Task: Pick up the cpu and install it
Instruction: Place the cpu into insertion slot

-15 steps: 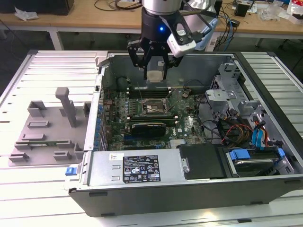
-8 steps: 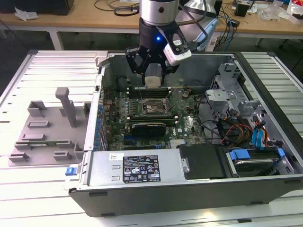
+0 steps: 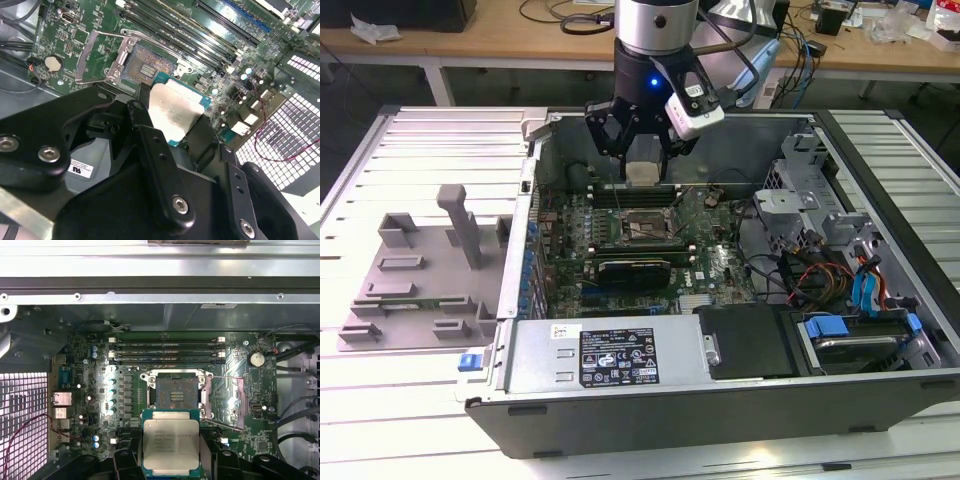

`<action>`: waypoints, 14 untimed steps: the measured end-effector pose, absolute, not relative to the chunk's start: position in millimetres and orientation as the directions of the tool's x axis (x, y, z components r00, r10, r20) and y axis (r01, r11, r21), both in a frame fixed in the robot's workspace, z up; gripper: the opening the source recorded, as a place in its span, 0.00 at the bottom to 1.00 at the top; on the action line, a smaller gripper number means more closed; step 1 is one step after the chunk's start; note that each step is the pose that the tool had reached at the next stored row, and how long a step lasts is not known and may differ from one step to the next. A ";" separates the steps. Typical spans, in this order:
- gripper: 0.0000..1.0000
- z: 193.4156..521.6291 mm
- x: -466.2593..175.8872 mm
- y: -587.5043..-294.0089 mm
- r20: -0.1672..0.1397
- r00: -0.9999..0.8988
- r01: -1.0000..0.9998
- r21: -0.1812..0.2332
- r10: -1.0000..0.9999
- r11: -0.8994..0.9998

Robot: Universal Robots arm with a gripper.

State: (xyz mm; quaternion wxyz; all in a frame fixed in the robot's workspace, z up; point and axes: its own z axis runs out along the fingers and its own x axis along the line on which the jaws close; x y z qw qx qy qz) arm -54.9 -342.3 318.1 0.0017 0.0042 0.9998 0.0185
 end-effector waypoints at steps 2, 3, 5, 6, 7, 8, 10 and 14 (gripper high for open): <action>0.54 318.0 -54.9 -342.3 -0.003 -1.000 0.008 0.037 0.008 0.999; 0.54 318.0 -55.0 -342.2 -0.003 -1.000 0.008 0.037 0.008 0.999; 0.54 317.9 -55.0 -342.2 -0.003 -1.000 0.008 0.037 0.008 0.999; 0.54 317.9 -55.0 -342.2 -0.003 -1.000 0.008 0.037 0.008 0.999; 0.54 317.9 -55.0 -342.2 -0.003 -1.000 0.008 0.037 0.008 0.999; 0.54 317.9 -55.0 -342.2 -0.003 -1.000 0.008 0.037 0.008 0.999; 0.54 317.8 -54.9 -342.2 -0.003 -1.000 0.008 0.037 0.008 0.999; 0.54 317.7 -55.0 -342.2 -0.003 -0.989 0.149 0.037 0.149 0.988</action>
